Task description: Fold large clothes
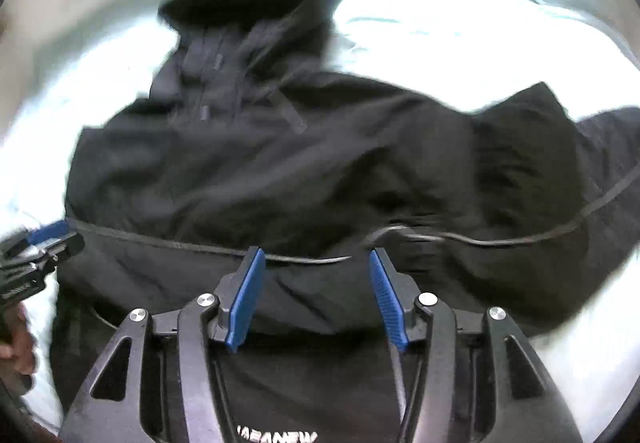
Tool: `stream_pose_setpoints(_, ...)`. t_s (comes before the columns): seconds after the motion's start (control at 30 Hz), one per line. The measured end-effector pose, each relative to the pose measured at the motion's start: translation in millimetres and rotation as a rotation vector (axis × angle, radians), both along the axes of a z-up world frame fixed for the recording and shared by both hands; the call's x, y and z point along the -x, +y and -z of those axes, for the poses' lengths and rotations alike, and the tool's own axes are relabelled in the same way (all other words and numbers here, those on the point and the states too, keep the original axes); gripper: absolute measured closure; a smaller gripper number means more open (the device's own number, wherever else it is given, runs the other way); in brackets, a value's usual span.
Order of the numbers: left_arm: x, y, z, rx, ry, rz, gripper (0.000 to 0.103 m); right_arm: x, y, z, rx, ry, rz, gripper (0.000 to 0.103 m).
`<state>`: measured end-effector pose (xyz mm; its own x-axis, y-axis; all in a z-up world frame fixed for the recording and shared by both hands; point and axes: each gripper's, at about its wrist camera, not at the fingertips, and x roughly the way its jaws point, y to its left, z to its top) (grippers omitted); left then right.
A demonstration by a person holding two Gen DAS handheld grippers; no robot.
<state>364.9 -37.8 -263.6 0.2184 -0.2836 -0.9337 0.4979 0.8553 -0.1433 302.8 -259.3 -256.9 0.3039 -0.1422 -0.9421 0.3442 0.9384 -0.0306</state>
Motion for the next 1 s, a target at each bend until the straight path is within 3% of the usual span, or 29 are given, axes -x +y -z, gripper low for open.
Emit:
stream_pose_setpoints(0.07, 2.7, 5.4, 19.8, -0.026, 0.027, -0.004, 0.041, -1.5, -7.2, 36.2, -0.036, 0.092, 0.014, 0.047)
stream_pose_setpoints(0.13, 4.1, 8.4, 19.6, -0.022, 0.025, -0.002, 0.041, 4.5, -19.1, 46.6, -0.117, 0.067, 0.063, 0.047)
stream_pose_setpoints(0.23, 11.2, 12.3, -6.1, -0.041, -0.018, 0.007, 0.04, 10.7, -23.2, 25.1, -0.148, 0.06, 0.087, 0.048)
stream_pose_setpoints(0.4, 39.9, 33.7, -49.6, -0.03, -0.079, 0.02, 0.04, 48.1, -10.7, -32.1, -0.155, -0.03, 0.115, 0.048)
stream_pose_setpoints(0.67, 122.3, 65.0, -113.7, 0.031, -0.138, 0.065, 0.04, 160.0, 18.4, -92.6, -0.196, -0.082, 0.233, 0.047)
stream_pose_setpoints(0.83, 168.4, 52.1, -134.2, 0.033, -0.188, 0.064, 0.04, 210.3, 4.9, -110.6, -0.159, -0.079, 0.238, 0.046)
stream_pose_setpoints(1.0, 203.2, 21.2, -154.8, 0.074, -0.207, 0.038, 0.04, 252.8, -40.1, -123.1, -0.186, -0.119, 0.272, 0.046)
